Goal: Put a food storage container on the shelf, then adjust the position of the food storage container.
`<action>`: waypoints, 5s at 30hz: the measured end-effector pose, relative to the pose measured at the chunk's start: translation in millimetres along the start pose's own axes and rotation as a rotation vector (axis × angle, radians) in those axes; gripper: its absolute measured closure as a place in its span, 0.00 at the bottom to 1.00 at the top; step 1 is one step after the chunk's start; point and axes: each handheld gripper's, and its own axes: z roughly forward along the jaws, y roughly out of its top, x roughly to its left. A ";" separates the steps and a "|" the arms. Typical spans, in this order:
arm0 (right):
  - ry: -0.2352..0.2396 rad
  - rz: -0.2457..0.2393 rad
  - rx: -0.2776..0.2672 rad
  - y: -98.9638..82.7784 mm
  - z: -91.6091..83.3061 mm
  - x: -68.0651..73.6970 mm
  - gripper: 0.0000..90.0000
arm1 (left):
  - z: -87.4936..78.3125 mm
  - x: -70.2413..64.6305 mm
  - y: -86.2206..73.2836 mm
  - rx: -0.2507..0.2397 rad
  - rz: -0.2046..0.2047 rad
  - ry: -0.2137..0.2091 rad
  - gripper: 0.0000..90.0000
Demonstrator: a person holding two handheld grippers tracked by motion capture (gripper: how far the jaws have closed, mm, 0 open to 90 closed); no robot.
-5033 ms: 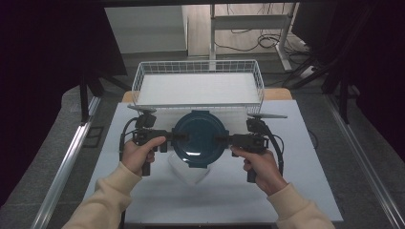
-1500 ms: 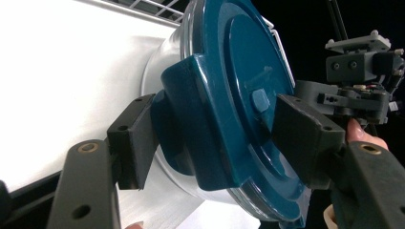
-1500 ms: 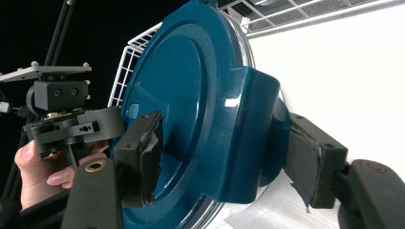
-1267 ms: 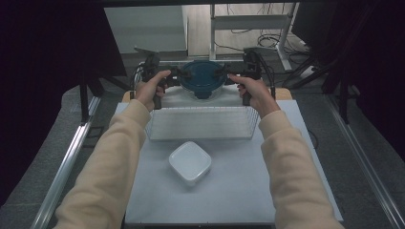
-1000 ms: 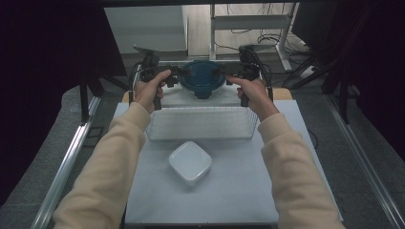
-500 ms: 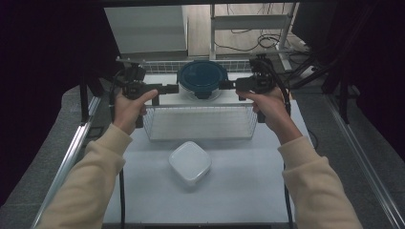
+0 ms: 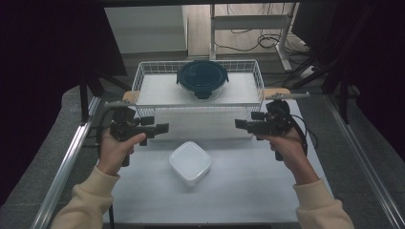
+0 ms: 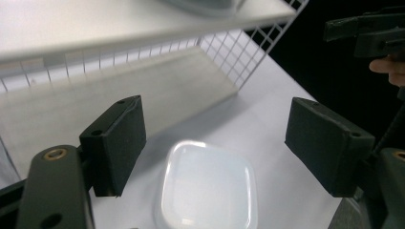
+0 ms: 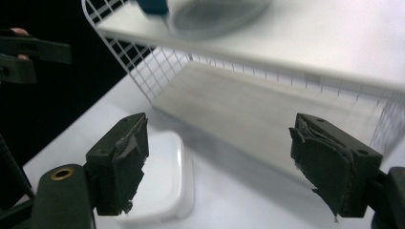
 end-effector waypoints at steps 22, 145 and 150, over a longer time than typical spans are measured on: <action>-0.043 -0.047 0.112 -120.4 -1.5 -1.8 0.26 | 15.3 8.9 -107.0 0.152 0.033 0.069 0.26; -0.087 0.012 0.180 -138.3 9.3 -17.2 0.27 | 104.2 -23.9 -115.3 0.438 0.125 -0.119 1.00; -0.088 0.015 0.181 -139.0 9.9 -18.0 0.27 | 107.3 -29.6 -117.4 0.450 0.140 -0.133 1.00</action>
